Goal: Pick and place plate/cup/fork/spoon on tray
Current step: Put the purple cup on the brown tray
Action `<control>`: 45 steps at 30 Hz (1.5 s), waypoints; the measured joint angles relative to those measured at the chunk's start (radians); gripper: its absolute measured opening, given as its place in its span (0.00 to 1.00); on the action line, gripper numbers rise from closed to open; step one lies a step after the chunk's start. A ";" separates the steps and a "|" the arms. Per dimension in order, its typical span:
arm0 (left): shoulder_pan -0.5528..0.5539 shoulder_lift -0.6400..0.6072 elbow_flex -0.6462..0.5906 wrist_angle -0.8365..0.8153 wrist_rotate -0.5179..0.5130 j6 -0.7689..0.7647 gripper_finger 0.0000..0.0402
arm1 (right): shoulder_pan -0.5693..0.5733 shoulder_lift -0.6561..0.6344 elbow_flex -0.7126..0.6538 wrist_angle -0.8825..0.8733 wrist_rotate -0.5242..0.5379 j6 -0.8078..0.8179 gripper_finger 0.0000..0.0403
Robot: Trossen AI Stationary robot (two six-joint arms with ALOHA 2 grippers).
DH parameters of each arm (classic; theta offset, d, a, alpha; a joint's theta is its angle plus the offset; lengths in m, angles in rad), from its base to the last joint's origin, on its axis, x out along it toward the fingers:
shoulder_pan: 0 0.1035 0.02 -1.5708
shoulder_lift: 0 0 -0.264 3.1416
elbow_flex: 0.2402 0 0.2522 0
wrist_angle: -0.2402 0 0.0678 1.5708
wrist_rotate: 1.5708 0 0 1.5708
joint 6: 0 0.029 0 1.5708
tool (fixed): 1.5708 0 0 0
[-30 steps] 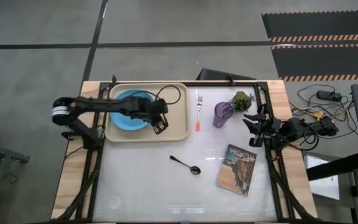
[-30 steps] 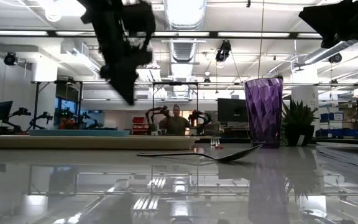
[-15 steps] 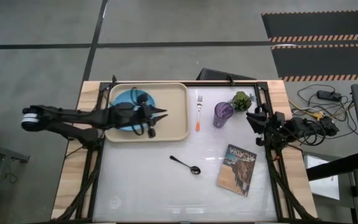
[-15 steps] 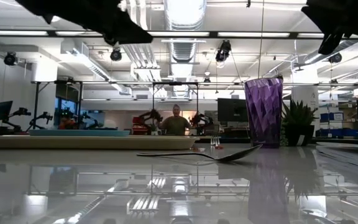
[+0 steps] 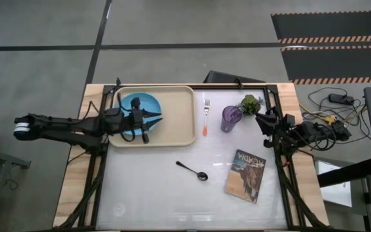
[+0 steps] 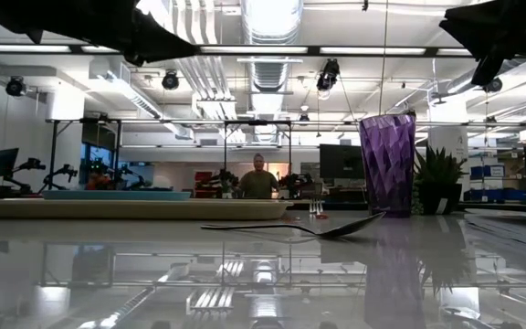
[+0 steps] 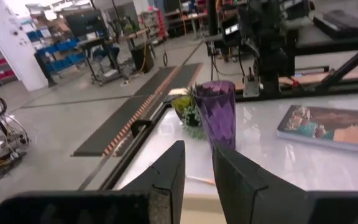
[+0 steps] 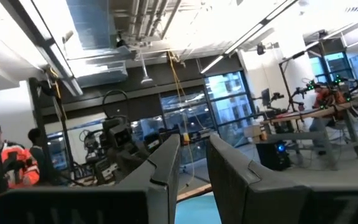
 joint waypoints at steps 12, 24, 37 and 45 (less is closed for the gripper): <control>0.000 -0.012 -0.013 0.025 -0.003 -0.061 0.16 | 0.000 0.112 0.032 -0.001 0.028 0.000 0.17; 0.000 0.159 -0.008 0.338 -0.003 -0.061 0.16 | 0.000 0.309 0.360 -0.511 0.236 0.126 0.17; 0.000 0.136 0.013 0.372 -0.003 0.093 0.16 | 0.000 0.521 0.633 -0.882 0.171 0.404 0.17; 0.000 0.071 0.004 0.353 -0.003 0.105 0.16 | 0.000 0.602 0.683 -0.934 0.172 0.550 0.17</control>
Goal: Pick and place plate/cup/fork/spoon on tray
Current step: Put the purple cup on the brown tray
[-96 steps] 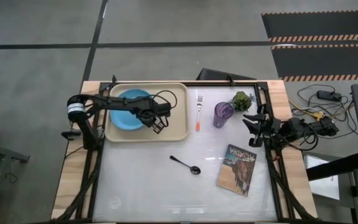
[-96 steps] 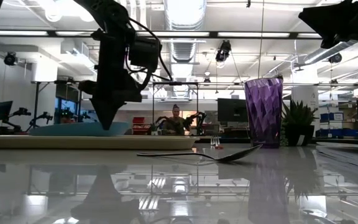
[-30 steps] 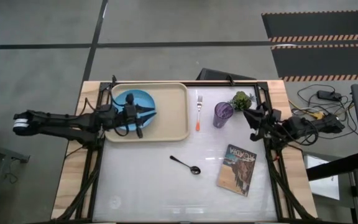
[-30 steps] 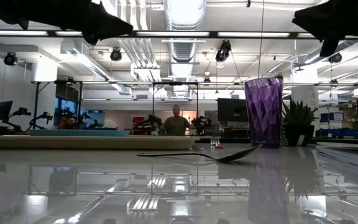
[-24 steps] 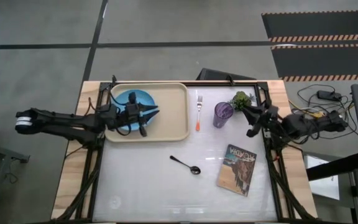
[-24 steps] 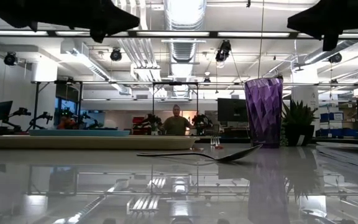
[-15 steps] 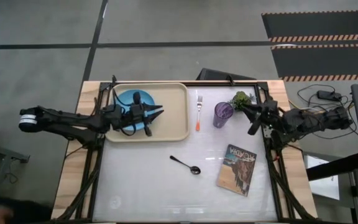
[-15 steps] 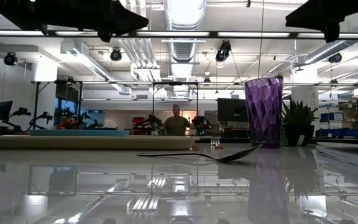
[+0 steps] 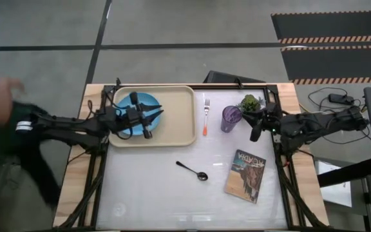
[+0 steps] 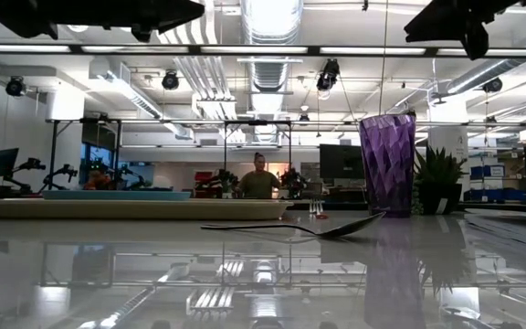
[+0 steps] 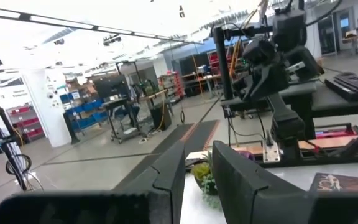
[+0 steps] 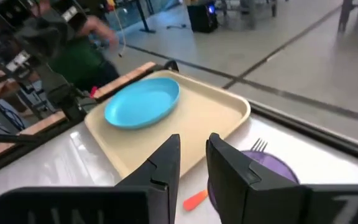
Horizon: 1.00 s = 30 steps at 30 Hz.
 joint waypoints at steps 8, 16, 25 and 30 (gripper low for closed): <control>0.000 -0.012 -0.008 -0.005 -0.002 0.025 0.16 | 0.000 0.009 0.021 -0.004 -0.005 0.022 0.27; 0.000 -0.010 -0.018 -0.012 -0.003 0.035 0.16 | -0.016 0.030 0.064 -0.029 0.000 0.033 0.44; 0.000 -0.012 -0.018 -0.013 -0.038 0.048 0.16 | -0.178 0.185 0.255 -0.270 -0.109 -0.003 0.48; 0.000 -0.024 -0.013 0.010 -0.114 0.078 0.16 | -0.316 0.304 0.383 -0.375 -0.177 -0.171 0.48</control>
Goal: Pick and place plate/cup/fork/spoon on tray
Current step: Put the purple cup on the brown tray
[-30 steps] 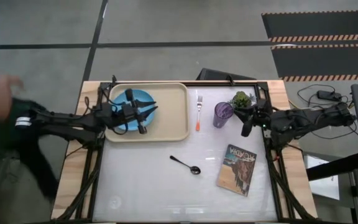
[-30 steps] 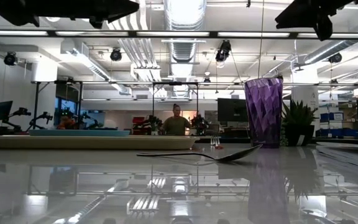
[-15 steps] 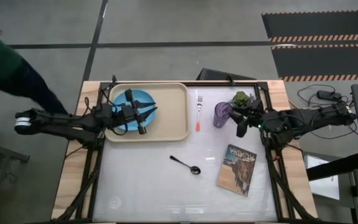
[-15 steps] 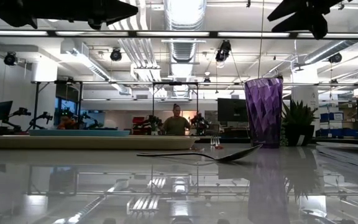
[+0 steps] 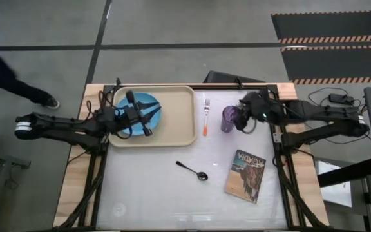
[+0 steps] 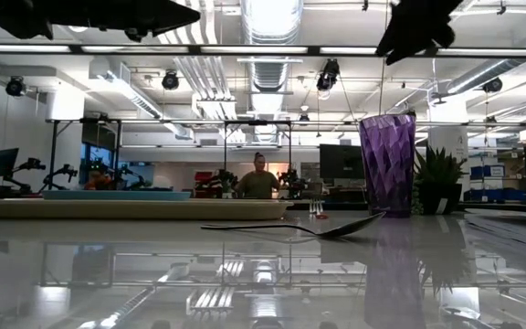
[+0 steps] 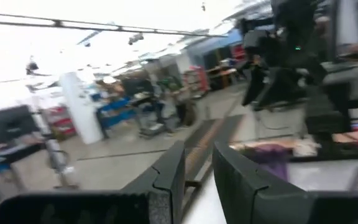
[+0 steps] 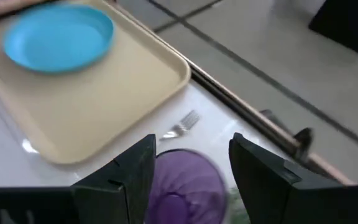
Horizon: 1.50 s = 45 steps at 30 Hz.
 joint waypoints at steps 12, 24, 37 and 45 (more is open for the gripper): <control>0.000 -0.109 -0.010 -0.056 -0.065 0.039 0.16 | -0.368 0.193 0.123 -0.068 -0.505 -0.490 0.48; 0.000 -0.117 -0.011 -0.085 -0.064 0.016 0.16 | -0.495 0.237 0.035 -0.106 -0.679 -0.597 0.48; 0.000 -0.116 -0.011 -0.084 -0.064 0.016 0.16 | -0.494 0.259 -0.052 -0.036 -0.626 -0.588 0.39; 0.000 -0.116 -0.011 -0.087 -0.064 0.016 0.16 | -0.494 0.258 -0.037 -0.042 -0.628 -0.557 0.05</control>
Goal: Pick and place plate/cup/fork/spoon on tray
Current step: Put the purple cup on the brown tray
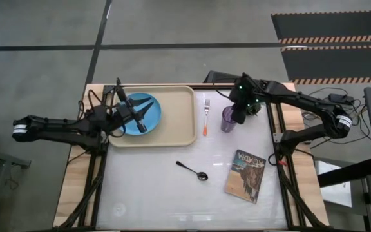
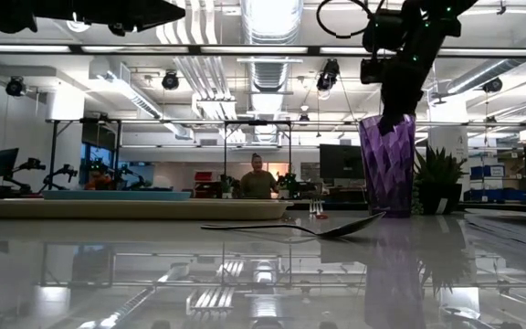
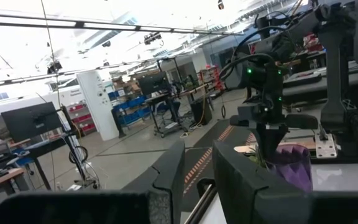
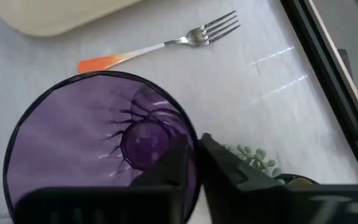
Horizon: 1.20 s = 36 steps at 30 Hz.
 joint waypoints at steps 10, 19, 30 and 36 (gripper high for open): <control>0.000 0.001 0.000 -0.003 -0.001 0.000 0.16 | -0.002 0.023 0.201 -0.105 -0.001 0.089 0.02; 0.000 0.000 0.000 -0.001 -0.003 0.009 0.16 | -0.002 0.229 0.439 -0.107 -0.019 0.271 0.02; 0.000 -0.013 0.000 -0.004 -0.007 0.010 0.16 | -0.002 0.630 0.845 -0.073 -0.051 0.369 0.02; 0.000 -0.022 0.000 -0.004 -0.007 0.010 0.16 | -0.013 0.837 1.072 -0.070 -0.061 0.370 0.02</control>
